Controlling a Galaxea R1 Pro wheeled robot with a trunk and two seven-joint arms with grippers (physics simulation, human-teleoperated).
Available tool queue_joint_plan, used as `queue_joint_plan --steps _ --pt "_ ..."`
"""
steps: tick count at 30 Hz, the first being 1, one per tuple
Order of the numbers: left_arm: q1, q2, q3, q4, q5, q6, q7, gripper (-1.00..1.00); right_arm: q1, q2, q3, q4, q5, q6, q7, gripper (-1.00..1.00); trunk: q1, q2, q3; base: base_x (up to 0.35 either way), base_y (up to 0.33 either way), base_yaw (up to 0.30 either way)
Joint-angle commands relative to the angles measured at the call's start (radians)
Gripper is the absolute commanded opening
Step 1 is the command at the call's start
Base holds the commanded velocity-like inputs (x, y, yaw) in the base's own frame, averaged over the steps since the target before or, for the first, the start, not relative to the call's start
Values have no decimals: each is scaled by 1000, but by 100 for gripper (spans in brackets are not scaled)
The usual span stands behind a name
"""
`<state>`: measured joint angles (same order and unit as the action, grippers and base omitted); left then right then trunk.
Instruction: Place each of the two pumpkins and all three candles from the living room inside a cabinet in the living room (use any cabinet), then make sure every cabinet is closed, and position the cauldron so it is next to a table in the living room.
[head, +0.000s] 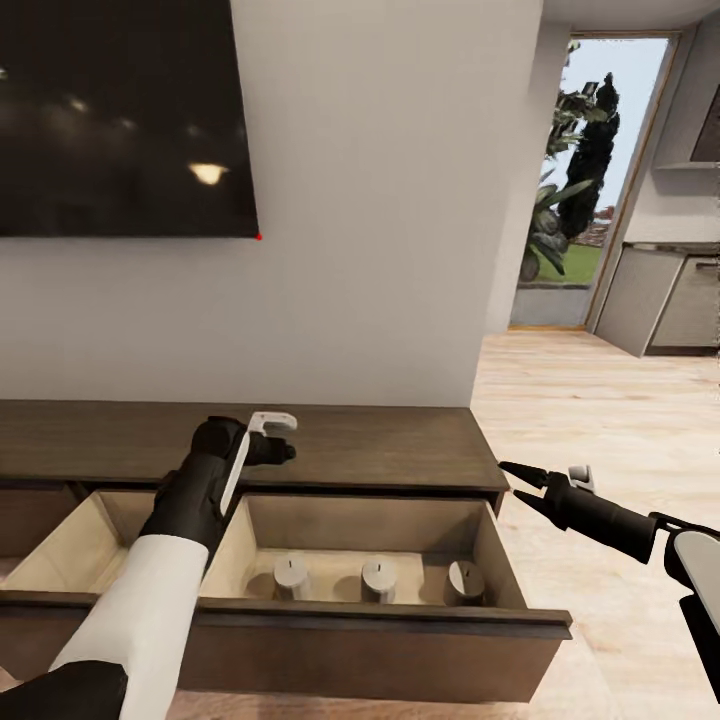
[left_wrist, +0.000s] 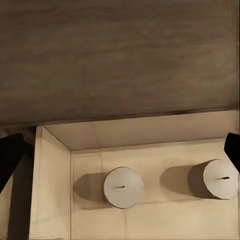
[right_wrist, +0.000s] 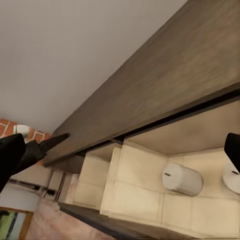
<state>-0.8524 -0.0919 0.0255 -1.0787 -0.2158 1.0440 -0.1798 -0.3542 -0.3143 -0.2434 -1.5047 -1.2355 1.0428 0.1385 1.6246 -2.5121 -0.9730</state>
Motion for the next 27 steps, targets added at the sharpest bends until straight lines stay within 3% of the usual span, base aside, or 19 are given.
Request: queue_joint_plan --steps 1,27 --pt "4 -1 2 -12 -10 3 -10 100 -1 0 -1 0 11 4 10 100 -1 0 3 -270 0 0" --pt "31 -2 0 -90 -7 3 -12 100 0 4 3 -1 11 4 7 100 -13 6 104 -340 0 0"
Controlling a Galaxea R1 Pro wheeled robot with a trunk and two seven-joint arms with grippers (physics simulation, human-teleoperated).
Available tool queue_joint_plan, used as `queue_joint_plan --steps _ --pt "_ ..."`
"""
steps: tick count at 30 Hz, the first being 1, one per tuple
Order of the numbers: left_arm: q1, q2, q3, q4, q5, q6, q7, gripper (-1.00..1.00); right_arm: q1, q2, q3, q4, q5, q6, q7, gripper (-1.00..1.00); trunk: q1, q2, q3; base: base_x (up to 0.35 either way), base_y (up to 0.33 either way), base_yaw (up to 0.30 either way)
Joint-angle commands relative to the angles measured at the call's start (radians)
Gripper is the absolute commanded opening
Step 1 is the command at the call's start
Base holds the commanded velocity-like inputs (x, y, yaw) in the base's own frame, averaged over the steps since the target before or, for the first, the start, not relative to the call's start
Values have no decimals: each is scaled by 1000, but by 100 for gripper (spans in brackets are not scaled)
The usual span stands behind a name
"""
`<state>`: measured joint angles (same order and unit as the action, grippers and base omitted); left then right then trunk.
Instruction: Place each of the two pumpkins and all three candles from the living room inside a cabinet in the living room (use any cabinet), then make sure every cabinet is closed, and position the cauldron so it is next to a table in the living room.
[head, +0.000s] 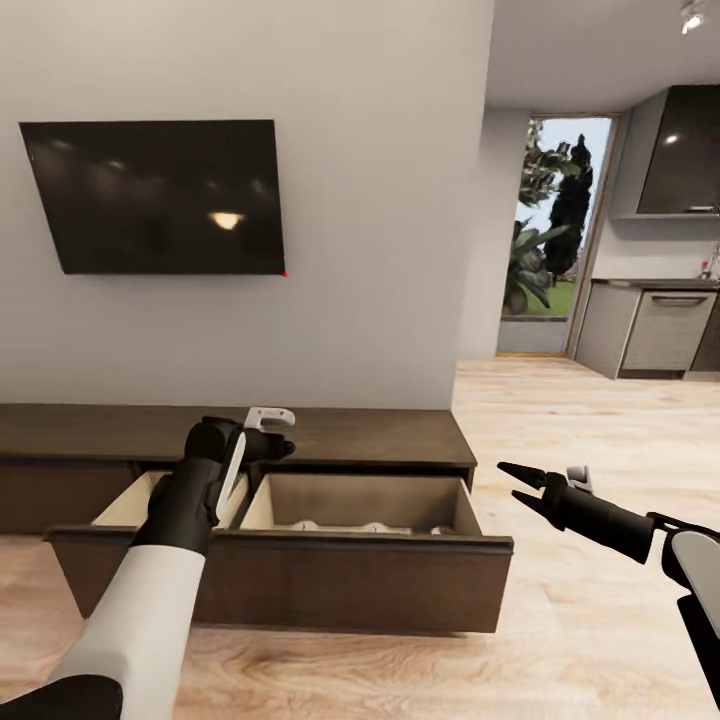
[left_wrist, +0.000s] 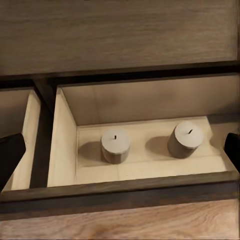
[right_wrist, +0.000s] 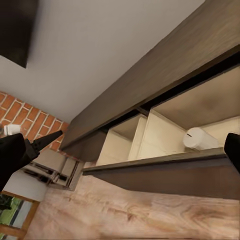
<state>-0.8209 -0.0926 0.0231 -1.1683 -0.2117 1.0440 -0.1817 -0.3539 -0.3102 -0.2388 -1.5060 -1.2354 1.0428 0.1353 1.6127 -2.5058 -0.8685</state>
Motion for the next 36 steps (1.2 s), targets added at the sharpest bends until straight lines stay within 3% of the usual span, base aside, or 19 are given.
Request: queue_joint_plan --steps 1,17,21,24,27,29,33,36 --pt "0 -1 2 -1 -11 3 -10 100 -1 1 -1 -1 11 4 10 100 -1 0 3 -348 0 0" --pt "0 -1 2 6 -14 3 -10 100 -1 3 9 -2 14 4 -1 100 -8 4 65 -345 0 0" --pt "0 -1 0 11 -16 3 -9 100 -2 4 26 -3 41 4 -24 100 -10 5 80 -220 0 0" --pt "1 -2 -1 31 -18 3 -6 100 -2 17 90 -2 87 4 -63 100 -12 5 92 -70 0 0" --pt "2 -2 -2 90 -16 0 -4 100 -8 54 188 6 172 -28 -150 100 -15 9 103 -29 0 0" --pt "4 -2 -2 109 -15 -17 -4 100 -11 67 212 7 198 -42 -190 100 -22 23 109 -14 0 0" --pt "61 -1 -2 145 -15 -122 -3 100 -13 102 281 7 244 -63 -314 100 -26 30 112 -5 0 0" --pt "118 -1 -1 155 -17 -209 -2 100 -12 115 371 25 314 -126 -441 100 -26 30 112 -1 0 0"
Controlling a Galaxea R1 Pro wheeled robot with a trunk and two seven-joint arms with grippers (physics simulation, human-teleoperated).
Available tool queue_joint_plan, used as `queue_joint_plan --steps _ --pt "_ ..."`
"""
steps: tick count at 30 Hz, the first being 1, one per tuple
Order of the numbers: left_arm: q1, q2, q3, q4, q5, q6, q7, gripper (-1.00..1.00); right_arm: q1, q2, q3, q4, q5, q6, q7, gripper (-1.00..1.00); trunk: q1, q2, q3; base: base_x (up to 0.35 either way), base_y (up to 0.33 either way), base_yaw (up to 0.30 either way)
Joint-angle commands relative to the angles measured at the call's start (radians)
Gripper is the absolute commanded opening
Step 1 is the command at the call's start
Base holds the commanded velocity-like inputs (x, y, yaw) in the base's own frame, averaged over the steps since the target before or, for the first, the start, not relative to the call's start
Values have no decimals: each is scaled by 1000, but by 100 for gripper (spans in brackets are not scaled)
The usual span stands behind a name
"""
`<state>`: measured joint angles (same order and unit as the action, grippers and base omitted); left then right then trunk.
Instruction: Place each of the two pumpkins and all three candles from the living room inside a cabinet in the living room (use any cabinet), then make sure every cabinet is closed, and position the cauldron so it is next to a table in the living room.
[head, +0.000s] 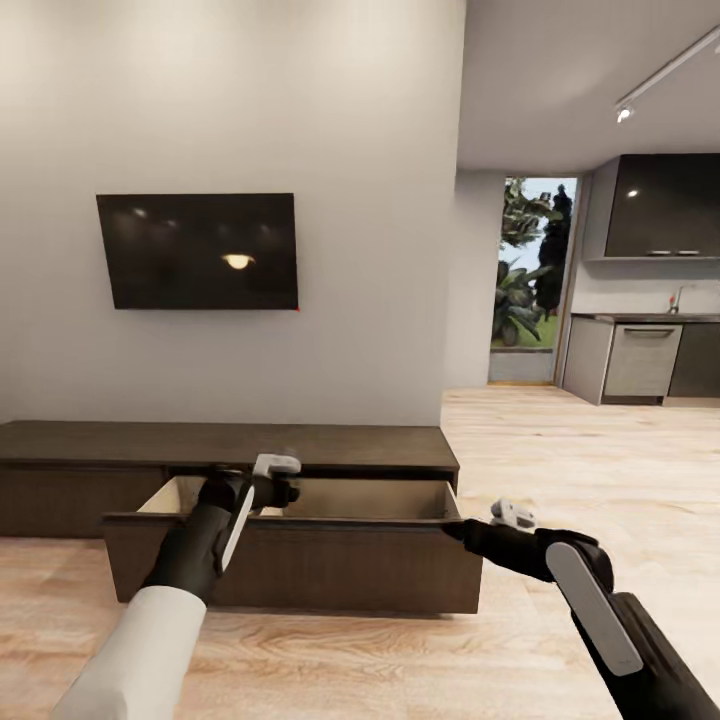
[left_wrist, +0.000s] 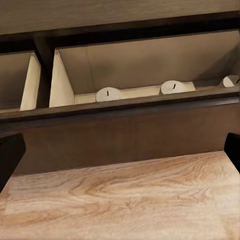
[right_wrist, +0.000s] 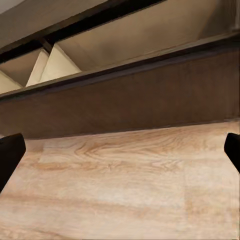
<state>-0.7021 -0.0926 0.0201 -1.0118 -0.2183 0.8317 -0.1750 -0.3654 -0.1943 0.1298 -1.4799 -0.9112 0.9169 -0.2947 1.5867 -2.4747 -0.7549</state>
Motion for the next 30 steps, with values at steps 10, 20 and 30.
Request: queue_joint_plan --steps 10,20,30 --pt "137 1 9 150 -6 -362 -9 100 8 79 321 355 200 -573 -190 100 0 -1 -1 0 0 0" --pt "149 2 11 347 -5 -682 -1 100 8 233 383 694 454 -806 -198 100 0 -1 -1 0 0 0" --pt "150 2 15 510 -2 -902 125 100 8 249 389 758 499 -853 -190 100 0 -1 -1 0 0 0"
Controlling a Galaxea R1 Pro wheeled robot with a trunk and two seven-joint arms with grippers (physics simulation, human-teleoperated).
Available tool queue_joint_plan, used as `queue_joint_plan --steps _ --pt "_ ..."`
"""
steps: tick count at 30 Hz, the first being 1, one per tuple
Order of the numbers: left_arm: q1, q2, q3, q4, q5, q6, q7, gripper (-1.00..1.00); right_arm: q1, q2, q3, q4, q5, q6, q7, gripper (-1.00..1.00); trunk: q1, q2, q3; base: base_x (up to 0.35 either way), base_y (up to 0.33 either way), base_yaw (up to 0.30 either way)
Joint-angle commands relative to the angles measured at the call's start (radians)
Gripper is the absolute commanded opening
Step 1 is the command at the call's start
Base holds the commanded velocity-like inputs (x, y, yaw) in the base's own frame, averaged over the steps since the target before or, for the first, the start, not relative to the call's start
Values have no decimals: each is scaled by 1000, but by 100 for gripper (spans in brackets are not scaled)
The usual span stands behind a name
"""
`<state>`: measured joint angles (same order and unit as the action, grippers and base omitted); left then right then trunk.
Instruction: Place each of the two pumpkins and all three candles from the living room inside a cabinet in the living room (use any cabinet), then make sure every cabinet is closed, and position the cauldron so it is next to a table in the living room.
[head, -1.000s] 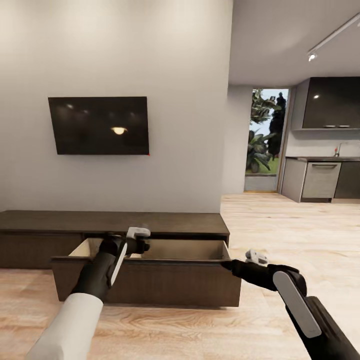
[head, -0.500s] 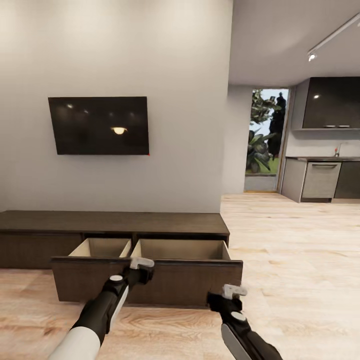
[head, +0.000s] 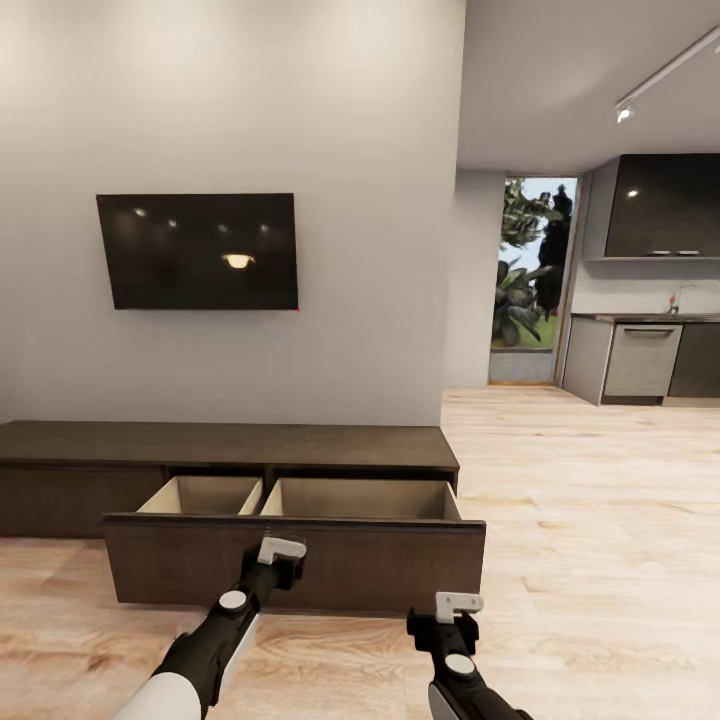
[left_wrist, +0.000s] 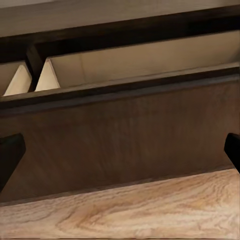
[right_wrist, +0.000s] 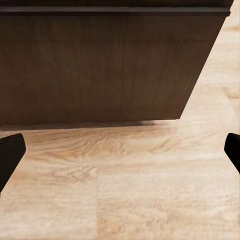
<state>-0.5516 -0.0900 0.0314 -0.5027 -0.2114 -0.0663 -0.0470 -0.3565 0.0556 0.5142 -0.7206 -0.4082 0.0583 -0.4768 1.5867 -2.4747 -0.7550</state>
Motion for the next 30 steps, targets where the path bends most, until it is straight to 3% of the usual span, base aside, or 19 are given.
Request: queue_joint_plan --steps 1,10,17,25,30 --pt "-1 0 4 13 -8 -14 -1 100 -1 -1 5 -1 -3 3 -8 100 0 -1 -1 0 0 0" --pt "-1 0 4 99 -7 -90 5 100 -1 1 6 -8 0 -7 -7 100 0 -1 -1 0 0 0" --pt "-1 -2 2 105 -8 -106 5 100 -9 10 7 -4 3 -6 -10 100 0 -1 -1 0 0 0" --pt "-4 -4 -2 123 -11 -110 6 100 -71 31 5 43 17 -6 -6 100 0 -1 -1 0 0 0" --pt "-4 -3 -3 126 -13 -112 5 100 -76 34 1 38 3 -6 -8 100 0 -1 -1 0 0 0"
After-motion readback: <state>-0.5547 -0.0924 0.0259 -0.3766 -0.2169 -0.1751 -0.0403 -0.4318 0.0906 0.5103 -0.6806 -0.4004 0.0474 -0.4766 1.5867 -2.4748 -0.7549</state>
